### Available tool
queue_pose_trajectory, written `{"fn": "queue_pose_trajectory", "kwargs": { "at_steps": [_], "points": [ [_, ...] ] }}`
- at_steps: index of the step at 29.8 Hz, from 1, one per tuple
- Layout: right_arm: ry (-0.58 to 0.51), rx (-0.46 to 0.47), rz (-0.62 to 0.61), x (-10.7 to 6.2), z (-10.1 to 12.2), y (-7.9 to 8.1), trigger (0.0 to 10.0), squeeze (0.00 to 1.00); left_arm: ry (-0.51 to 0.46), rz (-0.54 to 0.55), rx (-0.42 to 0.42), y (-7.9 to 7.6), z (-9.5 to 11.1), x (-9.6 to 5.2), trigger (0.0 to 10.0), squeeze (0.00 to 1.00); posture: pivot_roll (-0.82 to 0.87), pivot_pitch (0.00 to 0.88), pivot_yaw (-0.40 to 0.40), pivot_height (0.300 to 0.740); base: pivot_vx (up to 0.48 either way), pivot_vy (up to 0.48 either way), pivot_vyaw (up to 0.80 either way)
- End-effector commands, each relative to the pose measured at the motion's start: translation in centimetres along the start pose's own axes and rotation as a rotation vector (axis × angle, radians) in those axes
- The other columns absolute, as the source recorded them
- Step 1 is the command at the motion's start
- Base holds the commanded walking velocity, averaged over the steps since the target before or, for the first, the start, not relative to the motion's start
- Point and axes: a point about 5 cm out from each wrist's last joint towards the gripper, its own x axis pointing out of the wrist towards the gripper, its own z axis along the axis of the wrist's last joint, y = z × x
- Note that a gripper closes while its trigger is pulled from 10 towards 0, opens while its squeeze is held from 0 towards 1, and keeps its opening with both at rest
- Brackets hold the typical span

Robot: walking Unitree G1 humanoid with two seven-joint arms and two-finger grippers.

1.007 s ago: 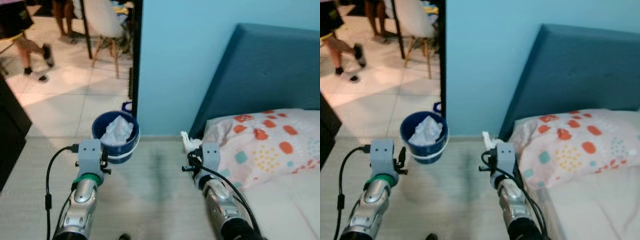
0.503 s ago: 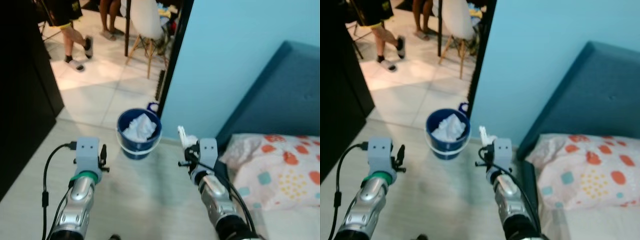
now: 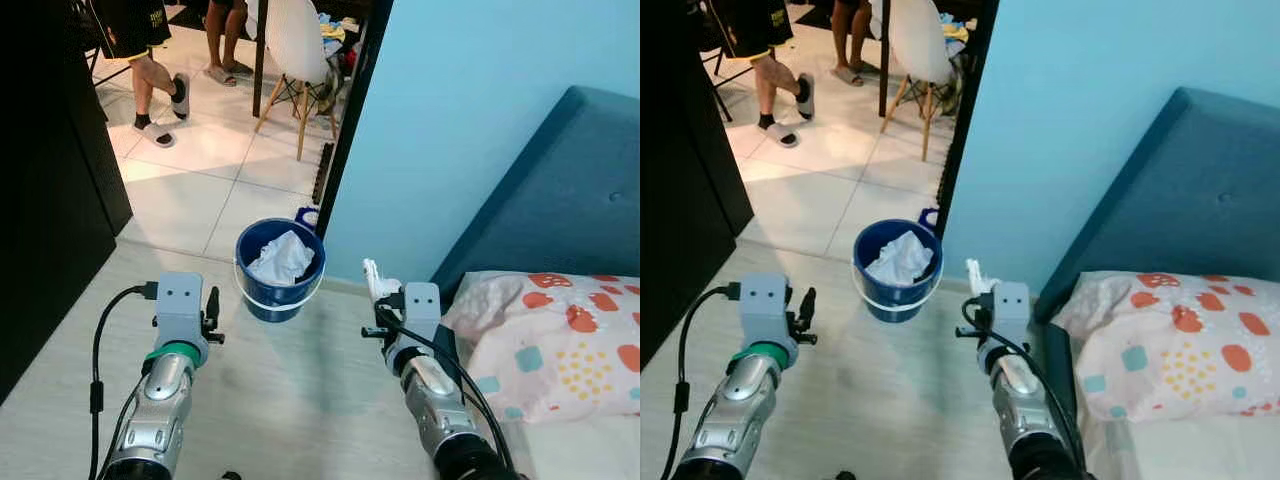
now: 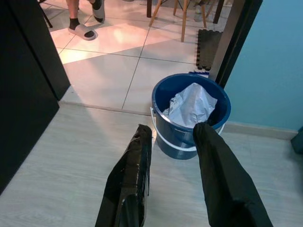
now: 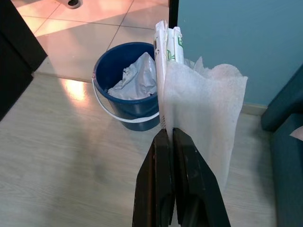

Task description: Clean up the room

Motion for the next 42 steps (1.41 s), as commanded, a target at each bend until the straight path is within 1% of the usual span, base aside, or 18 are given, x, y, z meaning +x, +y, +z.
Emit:
{"fn": "queue_pose_trajectory", "kwargs": {
  "at_steps": [1,7,16,36,42],
  "points": [
    [0.026,0.009,-0.019,-0.29,-0.68,-0.35,10.0,0.0,0.008,-0.01,-0.009,-0.24,-0.3,-0.11,10.0,0.0,0.06,0.025,-0.056,0.74,0.382,0.0,0.0],
    [0.029,0.003,-0.02,-0.19,-0.6,-0.42,10.0,0.0,0.009,-0.013,-0.012,-0.5,-0.24,0.05,10.0,0.0,0.06,0.017,-0.055,0.74,0.386,0.0,0.0],
    [0.028,0.002,-0.017,0.01,-0.44,-0.08,10.0,0.0,0.009,-0.015,-0.005,-0.35,-0.04,0.31,10.0,0.0,0.07,0.008,-0.055,0.74,0.398,0.0,0.0],
    [0.035,-0.014,-0.006,-0.13,-0.72,-0.05,10.0,0.0,0.016,-0.026,-0.003,-0.35,-0.36,0.03,10.0,0.0,0.07,0.0,-0.054,0.74,0.4,0.0,0.0],
    [0.034,-0.016,0.01,-0.12,-0.77,0.34,10.0,0.0,0.013,-0.022,-0.001,-0.17,-0.32,0.03,10.0,0.0,0.07,0.0,-0.055,0.74,0.416,0.0,0.75]
  ]
}}
